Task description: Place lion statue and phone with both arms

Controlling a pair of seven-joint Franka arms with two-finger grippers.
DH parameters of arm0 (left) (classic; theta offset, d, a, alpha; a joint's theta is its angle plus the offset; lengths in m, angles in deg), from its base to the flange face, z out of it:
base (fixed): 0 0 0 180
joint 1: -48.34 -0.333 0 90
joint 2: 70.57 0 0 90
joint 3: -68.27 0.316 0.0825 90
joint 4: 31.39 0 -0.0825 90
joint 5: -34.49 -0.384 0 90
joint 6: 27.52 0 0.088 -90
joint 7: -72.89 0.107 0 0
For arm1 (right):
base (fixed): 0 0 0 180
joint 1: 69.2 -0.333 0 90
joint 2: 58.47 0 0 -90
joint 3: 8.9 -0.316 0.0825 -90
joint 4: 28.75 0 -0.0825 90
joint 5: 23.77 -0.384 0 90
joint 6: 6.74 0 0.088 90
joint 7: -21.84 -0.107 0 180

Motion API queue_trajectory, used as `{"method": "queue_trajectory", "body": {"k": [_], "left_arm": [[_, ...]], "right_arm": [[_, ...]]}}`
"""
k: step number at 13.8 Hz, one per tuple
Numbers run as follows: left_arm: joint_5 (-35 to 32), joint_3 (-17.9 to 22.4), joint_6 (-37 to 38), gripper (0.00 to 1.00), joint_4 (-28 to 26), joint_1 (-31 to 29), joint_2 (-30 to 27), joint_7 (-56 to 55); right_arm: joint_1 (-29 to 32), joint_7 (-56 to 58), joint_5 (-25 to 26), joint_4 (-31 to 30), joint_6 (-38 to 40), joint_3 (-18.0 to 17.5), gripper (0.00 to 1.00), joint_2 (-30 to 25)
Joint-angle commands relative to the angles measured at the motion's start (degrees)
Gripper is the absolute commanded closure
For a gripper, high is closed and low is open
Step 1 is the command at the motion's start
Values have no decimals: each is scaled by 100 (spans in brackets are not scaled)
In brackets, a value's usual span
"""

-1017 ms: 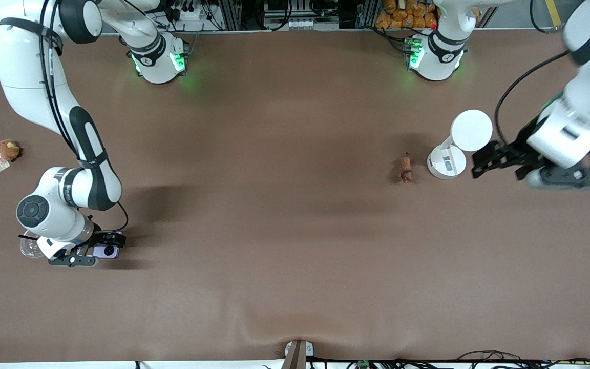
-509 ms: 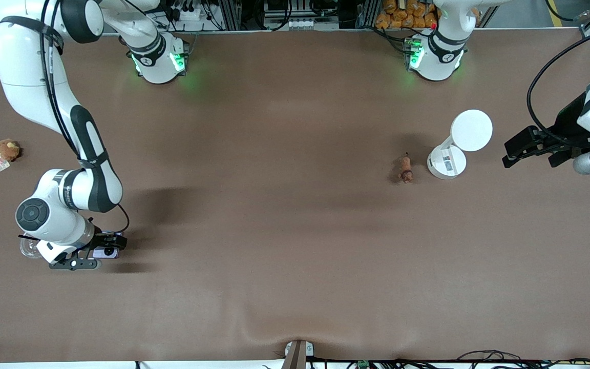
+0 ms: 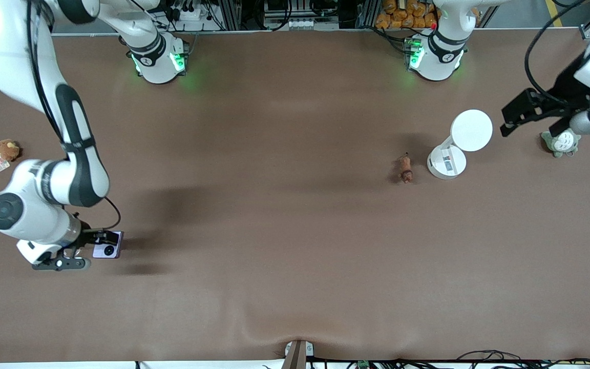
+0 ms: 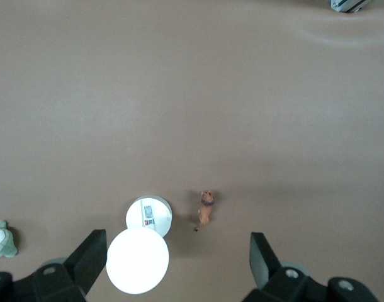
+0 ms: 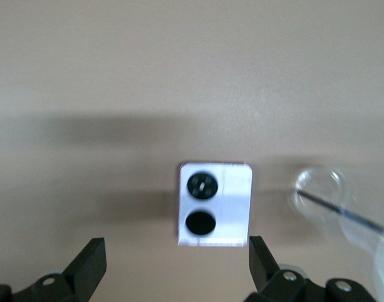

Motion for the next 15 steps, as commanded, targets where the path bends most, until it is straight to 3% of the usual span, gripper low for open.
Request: {"method": "queue_trajectory", "body": {"k": [1, 5, 9, 11, 13, 15], "left_arm": [[129, -45, -2, 0, -410, -271, -348, 267], [41, 165, -81, 0, -287, -376, -278, 1497], [67, 174, -81, 0, -287, -394, -269, 1517], [76, 183, -81, 0, -287, -403, -269, 1543], [85, 183, -81, 0, -287, -455, -269, 1552], [85, 183, -72, 0, -296, -464, -278, 1561]], "right_arm": [[-4, 55, 65, -231, 788, -18, 0, -931], [22, 46, 65, -232, 1746, -9, 0, -1986], [57, -33, 65, -214, 2590, -44, 0, -2821], [206, -277, 65, -205, 3099, -280, 0, -3112], [635, -419, 56, -188, 3487, -806, 0, -3367], [734, -419, 56, -188, 3751, -879, 0, -3535]]}}
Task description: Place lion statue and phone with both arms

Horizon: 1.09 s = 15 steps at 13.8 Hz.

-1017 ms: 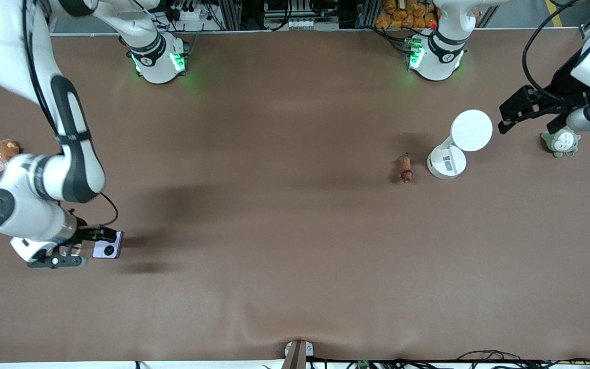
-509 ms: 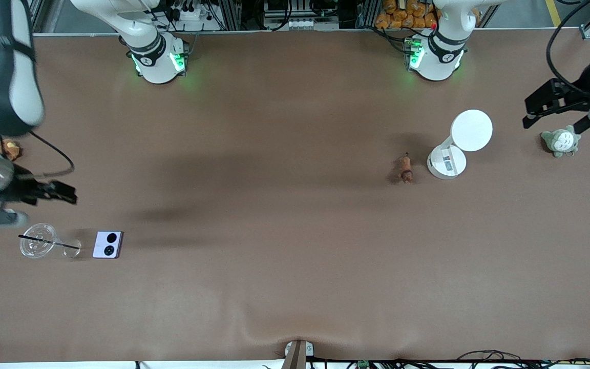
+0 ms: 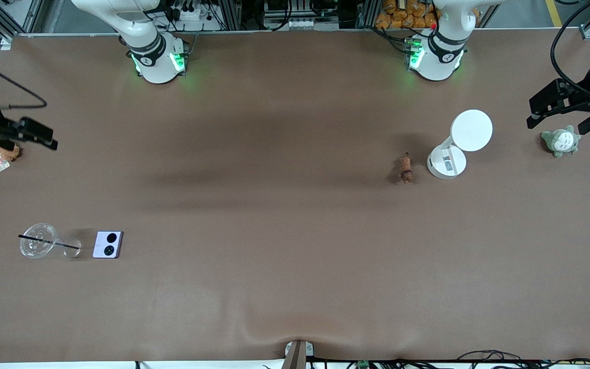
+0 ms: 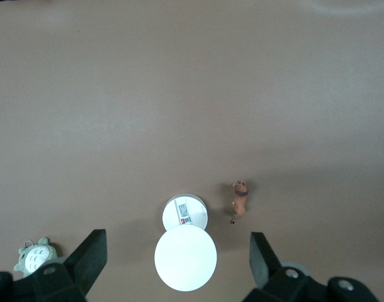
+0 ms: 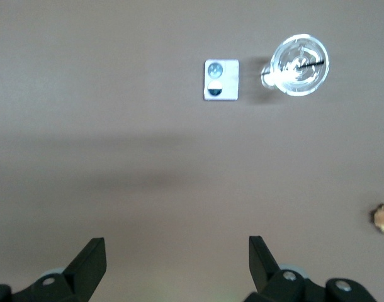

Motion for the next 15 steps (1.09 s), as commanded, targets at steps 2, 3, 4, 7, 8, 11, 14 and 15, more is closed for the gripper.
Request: {"method": "queue_trajectory", "body": {"k": [2, 3, 4, 7, 8, 11, 14, 15], "left_arm": [[92, -13, -17, 0, -79, -95, -90, 143], [101, 39, -26, 0, -105, -78, -99, 143], [92, 66, -26, 0, -105, -17, -116, 135], [66, 625, 1, 0, -131, 526, -160, 143], [101, 864, 35, 0, -131, 703, -169, 143], [92, 892, 88, 0, -166, 740, -195, 135], [92, 901, 89, 0, -184, 818, -222, 134], [75, 901, 89, 0, -202, 845, -231, 134]], "right_arm": [[232, -100, 26, -159, 281, -114, 0, -364], [197, -108, -26, -159, 325, 0, 0, -382], [196, -117, -36, -159, 361, 27, 0, -425], [249, -126, -201, -132, 370, 89, 0, -435], [241, -187, -246, -80, 387, 107, 0, -435], [223, -372, -229, -45, 440, 63, 0, -443], [205, -337, -185, -36, 431, 37, 0, -452], [197, -328, -185, -36, 423, 28, 0, -452]]}}
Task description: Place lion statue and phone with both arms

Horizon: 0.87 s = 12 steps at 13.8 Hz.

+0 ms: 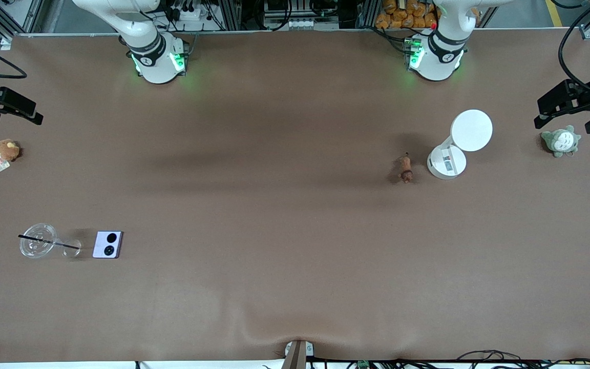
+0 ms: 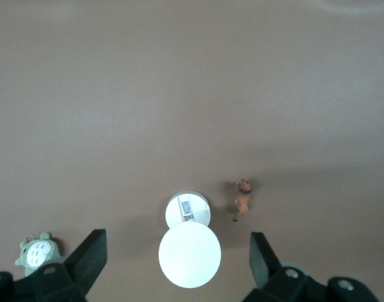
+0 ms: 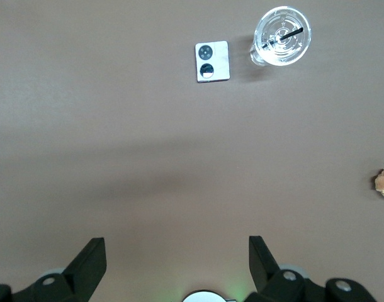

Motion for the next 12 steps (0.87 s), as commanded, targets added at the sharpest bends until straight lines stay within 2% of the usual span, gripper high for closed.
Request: {"method": "queue_trajectory", "body": {"k": [1, 9, 12], "left_arm": [[70, 88, 55, 0, -205, 101, -225, 121], [-9, 132, 47, 0, -504, 92, -392, 129], [-413, 184, -6, 0, -504, 101, -357, 173]], "right_arm": [[31, -70, -44, -37, 47, -81, 0, -117], [-31, -44, -79, -37, 232, -186, 0, -169], [-49, -44, -79, -37, 232, -195, 0, -178]]}}
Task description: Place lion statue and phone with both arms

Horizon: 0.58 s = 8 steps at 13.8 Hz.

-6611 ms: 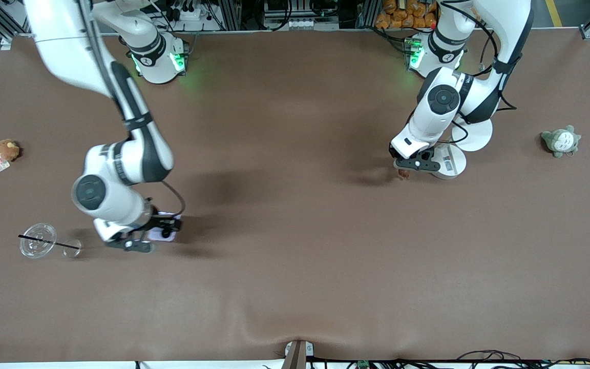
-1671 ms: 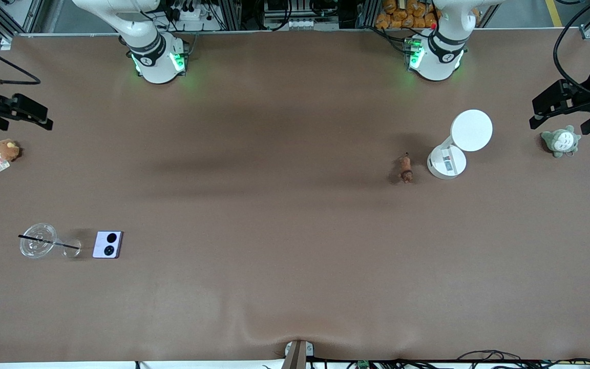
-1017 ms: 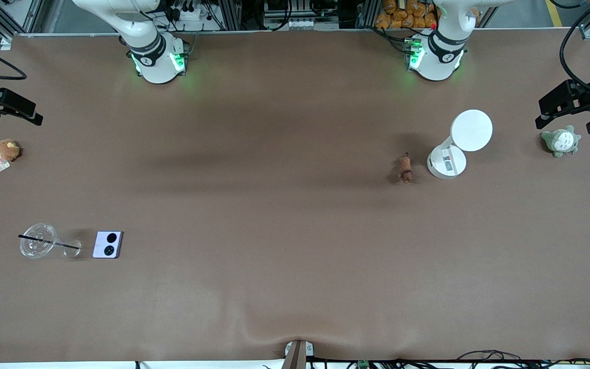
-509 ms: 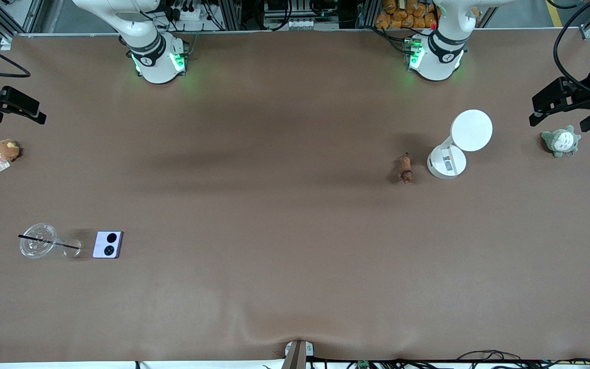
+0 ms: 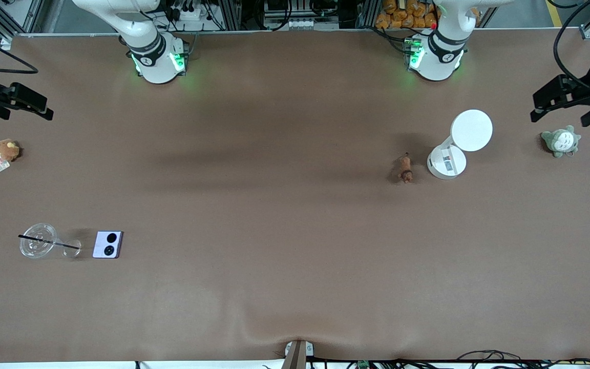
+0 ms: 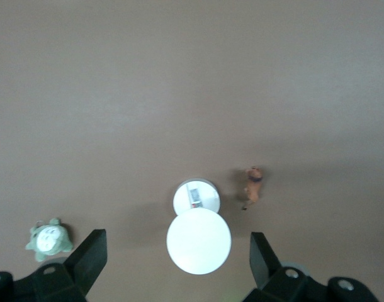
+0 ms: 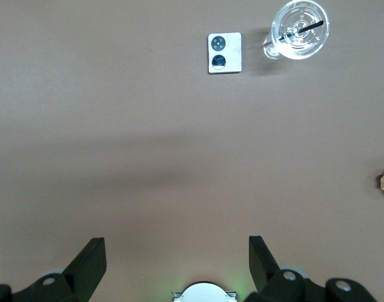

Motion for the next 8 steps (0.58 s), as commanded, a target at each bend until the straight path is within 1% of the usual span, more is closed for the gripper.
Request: {"method": "queue_trajectory", "body": {"k": [1, 5, 6, 8], "left_arm": [[-111, 78, -50, 0, -146, 42, -132, 162], [-23, 61, -14, 0, -146, 42, -132, 21], [151, 78, -14, 0, -146, 8, -123, -153], [188, 79, -14, 0, -138, -2, -123, -339]], "right_arm": [[-2, -44, -63, -42, 95, -14, 0, -154], [-2, -44, -63, -42, 201, -14, 0, -242], [-2, -53, -72, -42, 253, -14, 0, -329], [6, -53, -72, -42, 341, -6, 0, -409]]}}
